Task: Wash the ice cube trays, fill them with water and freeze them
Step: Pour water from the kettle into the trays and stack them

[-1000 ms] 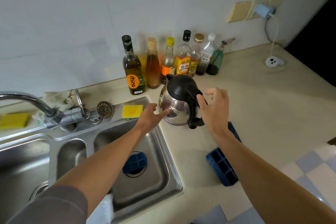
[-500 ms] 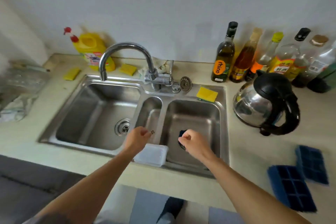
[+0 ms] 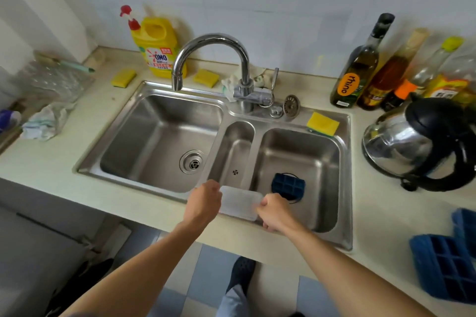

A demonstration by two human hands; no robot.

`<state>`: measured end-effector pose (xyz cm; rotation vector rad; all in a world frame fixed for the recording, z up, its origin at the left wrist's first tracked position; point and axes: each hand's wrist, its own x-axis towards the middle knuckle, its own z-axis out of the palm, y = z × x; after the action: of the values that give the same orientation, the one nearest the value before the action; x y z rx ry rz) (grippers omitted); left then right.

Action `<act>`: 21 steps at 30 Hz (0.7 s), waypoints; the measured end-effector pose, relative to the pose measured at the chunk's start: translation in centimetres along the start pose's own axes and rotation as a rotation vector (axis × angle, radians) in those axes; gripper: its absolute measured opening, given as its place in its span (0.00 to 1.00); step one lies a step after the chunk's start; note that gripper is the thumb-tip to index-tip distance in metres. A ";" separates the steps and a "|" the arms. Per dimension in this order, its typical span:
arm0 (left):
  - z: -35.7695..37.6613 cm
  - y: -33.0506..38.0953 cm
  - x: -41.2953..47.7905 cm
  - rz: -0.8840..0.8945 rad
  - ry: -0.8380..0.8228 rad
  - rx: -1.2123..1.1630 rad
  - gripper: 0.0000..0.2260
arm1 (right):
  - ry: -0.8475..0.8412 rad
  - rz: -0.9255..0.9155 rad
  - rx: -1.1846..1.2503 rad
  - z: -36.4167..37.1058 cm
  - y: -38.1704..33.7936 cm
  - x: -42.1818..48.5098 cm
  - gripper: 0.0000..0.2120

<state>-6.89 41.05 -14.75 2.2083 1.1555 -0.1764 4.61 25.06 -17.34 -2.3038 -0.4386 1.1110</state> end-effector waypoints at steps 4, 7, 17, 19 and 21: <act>-0.9 1.5 1.7 0.023 -0.015 -0.104 0.05 | 0.041 0.050 0.076 -1.4 -0.6 -0.3 0.10; -0.8 3.7 3.5 0.065 -0.097 -0.152 0.08 | 0.124 0.061 0.142 -3.6 -0.4 -0.1 0.07; 6.2 12.1 9.6 0.243 -0.394 -0.059 0.06 | 0.321 0.223 0.282 -9.2 5.9 3.6 0.15; 8.3 13.0 11.3 0.239 -0.433 -0.004 0.07 | 0.303 0.264 0.287 -9.0 7.3 5.5 0.19; 10.5 13.3 13.2 0.235 -0.439 0.060 0.08 | 0.282 0.291 0.278 -8.6 8.5 7.7 0.19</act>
<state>13.20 38.48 -21.89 2.1873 0.6544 -0.5687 16.56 19.28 -22.70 -2.2690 0.1552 0.8884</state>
